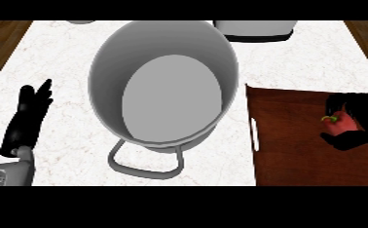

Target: Pick the bell pepper from the tray and place it in the pot

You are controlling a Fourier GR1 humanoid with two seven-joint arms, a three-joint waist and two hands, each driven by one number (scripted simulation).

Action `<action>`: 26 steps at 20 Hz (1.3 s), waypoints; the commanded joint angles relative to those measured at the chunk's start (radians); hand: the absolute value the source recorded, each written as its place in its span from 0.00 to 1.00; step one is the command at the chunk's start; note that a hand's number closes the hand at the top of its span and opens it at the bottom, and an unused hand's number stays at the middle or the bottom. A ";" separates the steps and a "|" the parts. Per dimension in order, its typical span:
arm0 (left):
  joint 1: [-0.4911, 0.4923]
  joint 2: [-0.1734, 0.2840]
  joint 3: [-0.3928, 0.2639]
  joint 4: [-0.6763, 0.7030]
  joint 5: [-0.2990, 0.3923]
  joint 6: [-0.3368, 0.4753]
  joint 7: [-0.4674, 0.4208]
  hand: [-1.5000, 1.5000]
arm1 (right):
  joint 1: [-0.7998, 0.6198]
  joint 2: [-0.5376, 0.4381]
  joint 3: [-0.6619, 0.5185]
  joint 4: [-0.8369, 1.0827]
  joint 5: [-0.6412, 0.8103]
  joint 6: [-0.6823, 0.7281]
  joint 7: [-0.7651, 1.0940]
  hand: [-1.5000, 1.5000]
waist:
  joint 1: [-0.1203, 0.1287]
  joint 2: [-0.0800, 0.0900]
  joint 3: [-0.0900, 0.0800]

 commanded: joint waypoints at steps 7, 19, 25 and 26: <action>0.017 -0.008 0.004 -0.027 -0.011 0.004 0.030 0.50 | 0.137 0.093 0.102 -0.507 0.176 0.092 0.429 1.00 | -0.005 -0.004 0.000; 0.062 -0.011 0.009 -0.033 -0.003 -0.011 -0.027 0.50 | 0.012 0.240 0.002 -1.023 -0.119 0.087 0.483 1.00 | 0.001 -0.006 0.000; 0.042 -0.031 -0.016 -0.060 -0.042 0.015 0.000 0.50 | -0.260 0.191 0.036 -1.129 -0.192 0.293 0.765 1.00 | 0.009 -0.002 0.000; 0.026 -0.017 -0.007 -0.075 -0.015 -0.015 0.037 0.50 | -0.310 0.205 0.074 -1.154 -0.189 0.331 0.836 1.00 | 0.010 -0.004 -0.001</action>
